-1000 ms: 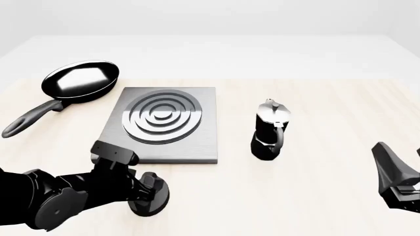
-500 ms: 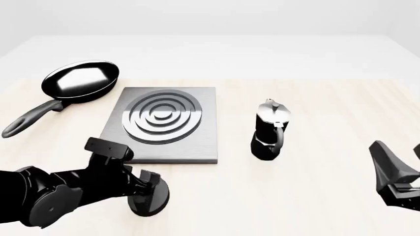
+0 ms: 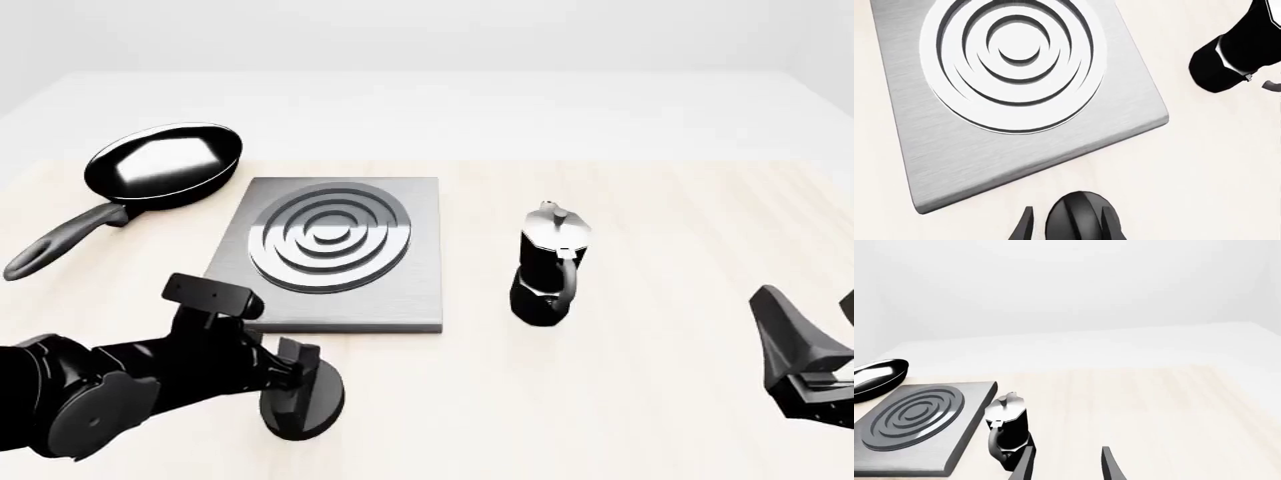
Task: Turn on the stove.
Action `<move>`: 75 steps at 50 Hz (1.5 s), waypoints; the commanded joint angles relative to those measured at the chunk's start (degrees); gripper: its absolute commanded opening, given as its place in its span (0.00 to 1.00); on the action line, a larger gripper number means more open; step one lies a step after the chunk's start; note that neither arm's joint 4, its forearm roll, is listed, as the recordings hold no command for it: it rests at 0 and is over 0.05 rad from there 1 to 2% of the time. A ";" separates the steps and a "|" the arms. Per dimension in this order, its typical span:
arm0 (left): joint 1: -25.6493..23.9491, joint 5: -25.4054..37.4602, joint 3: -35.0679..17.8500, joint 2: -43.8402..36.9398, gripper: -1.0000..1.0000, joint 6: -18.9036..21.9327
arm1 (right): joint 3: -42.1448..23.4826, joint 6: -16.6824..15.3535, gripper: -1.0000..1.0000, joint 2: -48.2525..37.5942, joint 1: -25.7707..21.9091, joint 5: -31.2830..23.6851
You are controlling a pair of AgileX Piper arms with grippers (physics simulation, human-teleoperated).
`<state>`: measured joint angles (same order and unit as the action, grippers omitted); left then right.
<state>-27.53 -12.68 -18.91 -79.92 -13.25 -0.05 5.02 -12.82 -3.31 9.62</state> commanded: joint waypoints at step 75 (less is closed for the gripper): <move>7.44 14.16 4.65 30.64 1.00 7.21 | 0.04 -1.01 1.00 3.94 -0.26 -2.78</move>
<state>-18.61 -0.25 -15.54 -54.48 -4.31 -0.01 4.08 -9.35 -3.55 7.17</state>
